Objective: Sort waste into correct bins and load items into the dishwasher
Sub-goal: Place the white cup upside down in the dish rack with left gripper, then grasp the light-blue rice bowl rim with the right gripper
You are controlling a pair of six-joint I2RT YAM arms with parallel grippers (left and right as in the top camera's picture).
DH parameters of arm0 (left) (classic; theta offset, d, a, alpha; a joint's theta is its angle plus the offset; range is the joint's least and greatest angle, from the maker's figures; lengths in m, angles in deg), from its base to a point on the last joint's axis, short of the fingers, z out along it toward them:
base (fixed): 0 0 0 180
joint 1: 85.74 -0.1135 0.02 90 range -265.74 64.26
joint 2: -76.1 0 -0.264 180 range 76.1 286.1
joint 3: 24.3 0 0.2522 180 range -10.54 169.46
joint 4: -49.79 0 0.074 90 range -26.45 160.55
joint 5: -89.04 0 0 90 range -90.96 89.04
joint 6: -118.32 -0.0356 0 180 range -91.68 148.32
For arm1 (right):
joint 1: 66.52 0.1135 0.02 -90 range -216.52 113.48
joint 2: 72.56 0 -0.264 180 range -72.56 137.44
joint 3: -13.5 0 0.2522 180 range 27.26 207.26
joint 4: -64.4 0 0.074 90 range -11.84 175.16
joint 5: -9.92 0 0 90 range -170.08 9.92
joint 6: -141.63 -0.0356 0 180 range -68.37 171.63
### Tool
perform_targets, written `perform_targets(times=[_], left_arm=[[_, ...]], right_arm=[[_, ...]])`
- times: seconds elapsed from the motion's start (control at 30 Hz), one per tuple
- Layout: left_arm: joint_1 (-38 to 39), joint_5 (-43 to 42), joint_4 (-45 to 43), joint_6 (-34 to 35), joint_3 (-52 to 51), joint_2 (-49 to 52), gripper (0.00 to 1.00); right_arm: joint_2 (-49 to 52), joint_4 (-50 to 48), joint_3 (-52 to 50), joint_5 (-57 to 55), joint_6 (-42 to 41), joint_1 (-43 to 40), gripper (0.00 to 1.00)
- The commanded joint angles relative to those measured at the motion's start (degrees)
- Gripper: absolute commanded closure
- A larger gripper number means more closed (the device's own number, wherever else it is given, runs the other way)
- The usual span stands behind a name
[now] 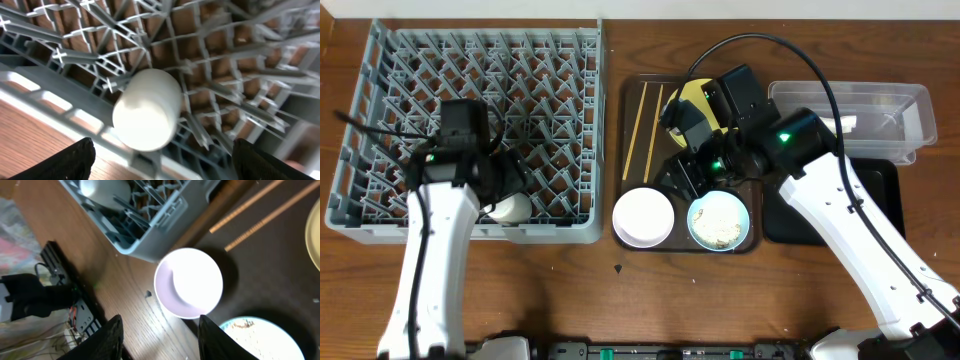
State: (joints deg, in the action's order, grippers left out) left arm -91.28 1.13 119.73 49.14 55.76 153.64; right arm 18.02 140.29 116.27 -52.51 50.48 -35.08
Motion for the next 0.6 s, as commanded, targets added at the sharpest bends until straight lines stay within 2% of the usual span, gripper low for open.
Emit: perform_targets(times=[0.0, 0.17, 0.3, 0.43, 0.47, 0.57], left_arm=[[-0.3, -8.6, 1.1, -3.3, 2.9, -7.2, 0.13], [-0.1, -21.3, 1.6, -9.4, 3.3, -15.5, 0.14], [-0.1, -25.1, 2.8, -11.0, 3.3, -21.7, 0.13], [-0.1, -25.2, 4.5, -11.0, 3.3, -26.4, 0.13], [-0.1, -25.2, 5.0, -11.0, 3.3, -27.6, 0.08], [-0.1, -25.2, 5.3, -11.0, 3.3, -28.7, 0.06]], right_arm=[[-0.6, 2.6, 0.1, -8.3, -7.4, 0.5, 0.55], [-0.5, 9.1, -0.9, -17.5, -15.5, 1.4, 0.56], [-0.5, 9.2, -5.9, -21.2, -19.4, 4.2, 0.56], [-0.5, 1.3, -15.5, -22.9, -20.5, 7.3, 0.57], [-0.5, -3.2, -19.7, -23.9, -21.9, 8.0, 0.59], [-0.4, -11.1, -26.4, -26.3, -24.4, 8.5, 0.65]])
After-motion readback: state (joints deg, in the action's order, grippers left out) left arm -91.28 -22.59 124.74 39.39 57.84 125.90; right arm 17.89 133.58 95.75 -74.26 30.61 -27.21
